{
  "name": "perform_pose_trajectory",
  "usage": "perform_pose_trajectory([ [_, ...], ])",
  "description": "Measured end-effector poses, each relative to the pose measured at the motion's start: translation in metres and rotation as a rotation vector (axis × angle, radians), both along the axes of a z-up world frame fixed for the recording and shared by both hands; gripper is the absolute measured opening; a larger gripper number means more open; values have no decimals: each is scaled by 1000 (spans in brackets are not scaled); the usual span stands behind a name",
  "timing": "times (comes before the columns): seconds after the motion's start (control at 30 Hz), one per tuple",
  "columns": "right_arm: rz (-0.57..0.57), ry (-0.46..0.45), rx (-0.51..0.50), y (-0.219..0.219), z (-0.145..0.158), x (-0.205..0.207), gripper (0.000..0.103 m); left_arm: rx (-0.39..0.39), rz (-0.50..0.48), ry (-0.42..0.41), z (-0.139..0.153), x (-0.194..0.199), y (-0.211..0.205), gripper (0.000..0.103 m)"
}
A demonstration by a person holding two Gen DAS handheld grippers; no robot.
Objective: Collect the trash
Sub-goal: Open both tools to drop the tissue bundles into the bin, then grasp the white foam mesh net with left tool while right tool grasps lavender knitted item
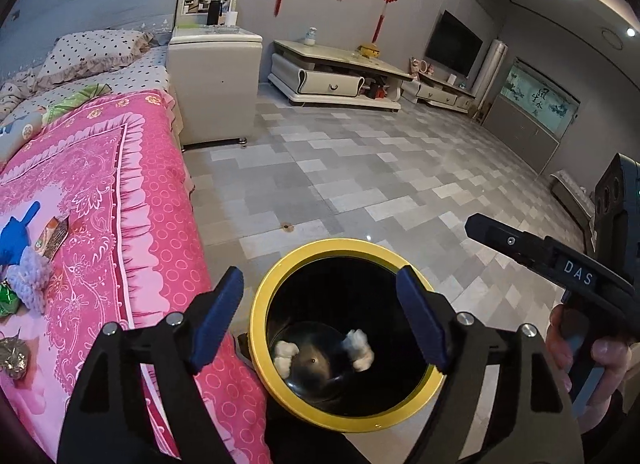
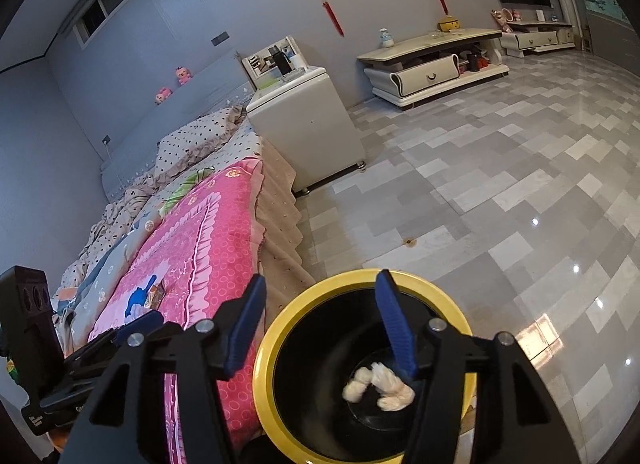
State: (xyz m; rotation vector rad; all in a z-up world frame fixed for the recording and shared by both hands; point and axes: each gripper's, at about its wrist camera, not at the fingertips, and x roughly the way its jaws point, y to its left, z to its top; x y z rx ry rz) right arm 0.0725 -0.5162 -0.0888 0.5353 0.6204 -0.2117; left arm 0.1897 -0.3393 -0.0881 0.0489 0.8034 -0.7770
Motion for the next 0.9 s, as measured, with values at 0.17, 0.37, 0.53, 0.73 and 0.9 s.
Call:
perform_pose_trajectory([
  [0.17, -1, 10, -5, 7, -2, -4, 59, 17, 52, -24, 3, -5, 24, 84],
  [0.37, 34, -3, -14, 26, 4, -3, 62, 24, 131, -51, 9, -6, 66, 87],
  [0.53, 95, -22, -34, 53, 15, 7, 65, 25, 205, -79, 15, -10, 107, 89],
  [0.73, 175, -30, -71, 90, 26, 25, 68, 23, 289, -105, 22, -11, 157, 91],
  [0.9, 242, -45, -98, 121, 36, 42, 68, 27, 362, -120, 26, -14, 198, 91],
])
